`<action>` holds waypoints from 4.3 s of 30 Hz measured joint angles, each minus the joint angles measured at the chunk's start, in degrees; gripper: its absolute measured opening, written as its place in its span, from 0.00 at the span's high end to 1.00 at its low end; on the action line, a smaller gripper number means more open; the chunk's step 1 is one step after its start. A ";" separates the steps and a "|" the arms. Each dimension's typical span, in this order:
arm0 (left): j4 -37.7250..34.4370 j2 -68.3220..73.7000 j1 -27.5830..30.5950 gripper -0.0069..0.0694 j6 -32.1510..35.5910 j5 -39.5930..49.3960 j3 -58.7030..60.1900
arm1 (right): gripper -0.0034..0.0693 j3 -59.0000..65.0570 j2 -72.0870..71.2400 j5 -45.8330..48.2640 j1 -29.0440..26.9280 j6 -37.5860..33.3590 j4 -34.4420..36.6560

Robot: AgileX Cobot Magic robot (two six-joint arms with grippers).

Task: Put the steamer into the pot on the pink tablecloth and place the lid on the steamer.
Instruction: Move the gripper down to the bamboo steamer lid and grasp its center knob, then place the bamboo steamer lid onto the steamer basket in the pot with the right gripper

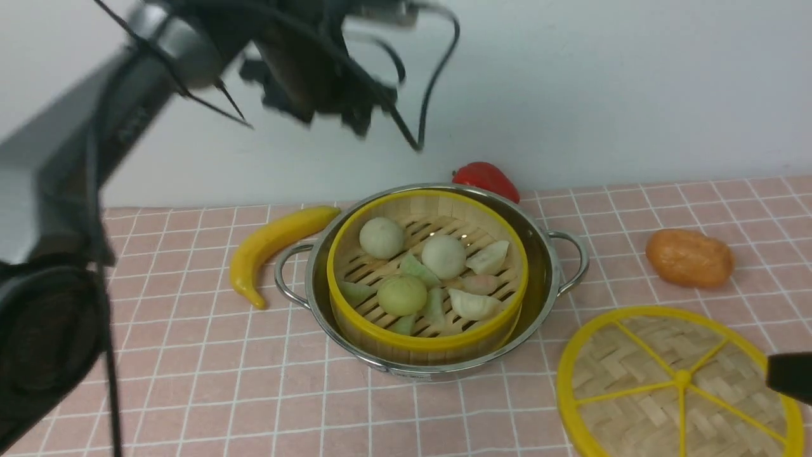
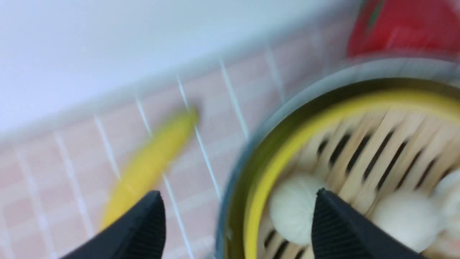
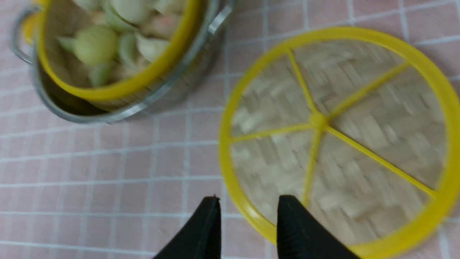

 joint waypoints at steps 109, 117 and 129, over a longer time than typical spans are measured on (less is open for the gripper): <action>-11.67 -111.87 0.00 0.92 5.55 -23.82 97.67 | 0.75 -93.11 83.67 21.78 29.58 19.40 -26.46; -11.61 -111.87 0.00 0.92 5.55 -23.37 97.69 | 0.75 -86.50 78.93 22.16 31.50 19.14 -29.58; -11.57 -111.87 0.00 0.92 5.60 -23.43 97.73 | 0.75 -86.26 80.66 21.98 31.33 19.64 -34.25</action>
